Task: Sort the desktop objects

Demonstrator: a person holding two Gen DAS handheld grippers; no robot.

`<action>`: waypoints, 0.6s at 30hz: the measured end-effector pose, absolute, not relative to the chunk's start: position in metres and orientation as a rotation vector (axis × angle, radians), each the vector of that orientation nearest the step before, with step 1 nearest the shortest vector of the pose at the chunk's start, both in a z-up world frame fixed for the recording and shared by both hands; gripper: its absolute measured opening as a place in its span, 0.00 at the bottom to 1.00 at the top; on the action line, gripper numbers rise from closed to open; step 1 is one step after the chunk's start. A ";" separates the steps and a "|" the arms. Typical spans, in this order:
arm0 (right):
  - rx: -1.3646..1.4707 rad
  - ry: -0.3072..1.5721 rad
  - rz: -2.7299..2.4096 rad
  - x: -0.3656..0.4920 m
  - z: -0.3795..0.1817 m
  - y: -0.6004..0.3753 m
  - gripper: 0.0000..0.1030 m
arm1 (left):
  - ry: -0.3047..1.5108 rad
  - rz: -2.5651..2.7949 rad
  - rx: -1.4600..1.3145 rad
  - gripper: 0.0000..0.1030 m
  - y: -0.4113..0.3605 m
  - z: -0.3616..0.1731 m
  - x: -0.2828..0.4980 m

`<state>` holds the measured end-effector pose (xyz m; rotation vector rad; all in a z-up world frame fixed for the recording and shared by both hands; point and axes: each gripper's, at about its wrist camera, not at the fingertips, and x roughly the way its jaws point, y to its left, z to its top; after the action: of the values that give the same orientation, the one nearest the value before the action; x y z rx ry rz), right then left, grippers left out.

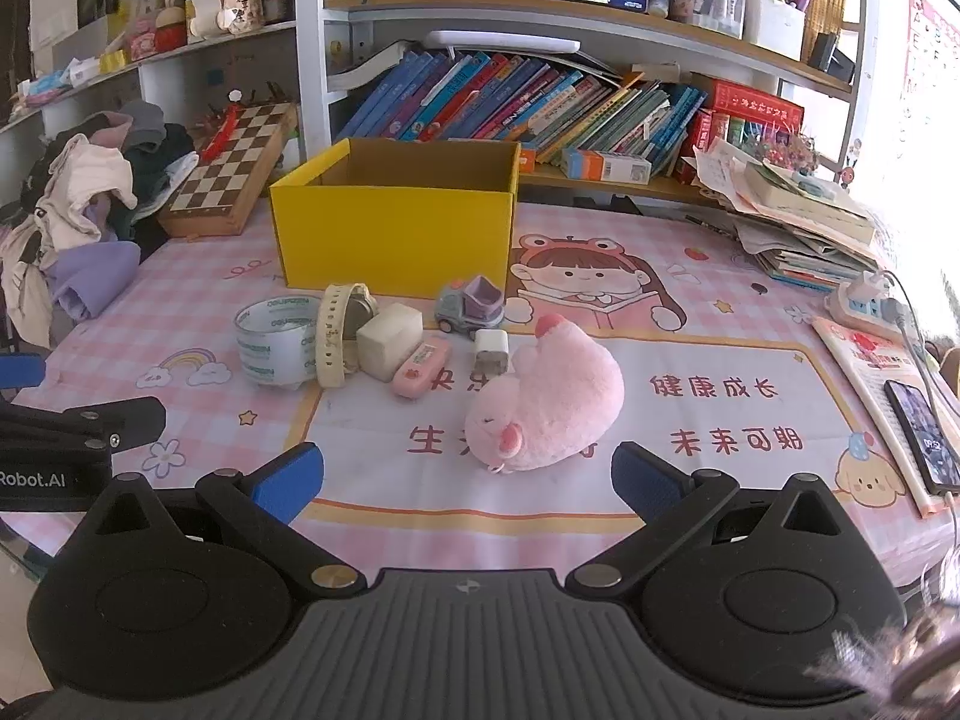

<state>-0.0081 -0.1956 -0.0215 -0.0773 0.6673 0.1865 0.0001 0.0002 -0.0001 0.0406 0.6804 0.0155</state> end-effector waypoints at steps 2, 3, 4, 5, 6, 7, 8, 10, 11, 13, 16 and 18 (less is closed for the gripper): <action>-0.078 0.669 0.187 -0.008 -0.021 -0.195 1.00 | 0.683 0.017 0.039 1.00 0.001 0.000 0.000; -0.078 0.669 0.187 -0.008 -0.021 -0.195 1.00 | 0.685 0.018 0.038 1.00 0.001 0.000 0.001; -0.078 0.670 0.188 -0.008 -0.020 -0.195 1.00 | 0.687 0.019 0.037 1.00 0.002 -0.001 0.001; -0.078 0.671 0.188 -0.007 -0.020 -0.195 1.00 | 0.688 0.020 0.036 1.00 0.002 -0.001 0.001; -0.079 0.671 0.188 -0.007 -0.020 -0.195 1.00 | 0.690 0.021 0.035 1.00 0.002 -0.001 0.001; -0.079 0.672 0.188 -0.007 -0.019 -0.195 1.00 | 0.691 0.022 0.034 1.00 0.003 -0.001 0.001; -0.079 0.672 0.188 -0.008 -0.020 -0.194 1.00 | 0.693 0.023 0.033 1.00 0.003 -0.001 0.002; -0.079 0.672 0.187 -0.008 -0.022 -0.193 1.00 | 0.696 0.025 0.032 1.00 0.004 -0.001 0.002; -0.080 0.672 0.185 -0.008 -0.023 -0.194 1.00 | 0.697 0.026 0.031 1.00 0.004 -0.001 0.002; -0.078 0.676 0.185 -0.007 -0.022 -0.194 1.00 | 0.700 0.028 0.029 1.00 0.005 -0.002 0.002; -0.071 0.685 0.189 -0.004 -0.023 -0.195 1.00 | 0.705 0.031 0.026 1.00 0.006 -0.002 0.003; -0.071 0.682 0.186 -0.005 -0.023 -0.195 1.00 | 0.708 0.031 0.028 1.00 0.006 -0.002 0.003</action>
<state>-0.0052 -0.1953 -0.0228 -0.0711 0.6818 0.1863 0.0032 0.0060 -0.0025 0.0275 0.7080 0.0306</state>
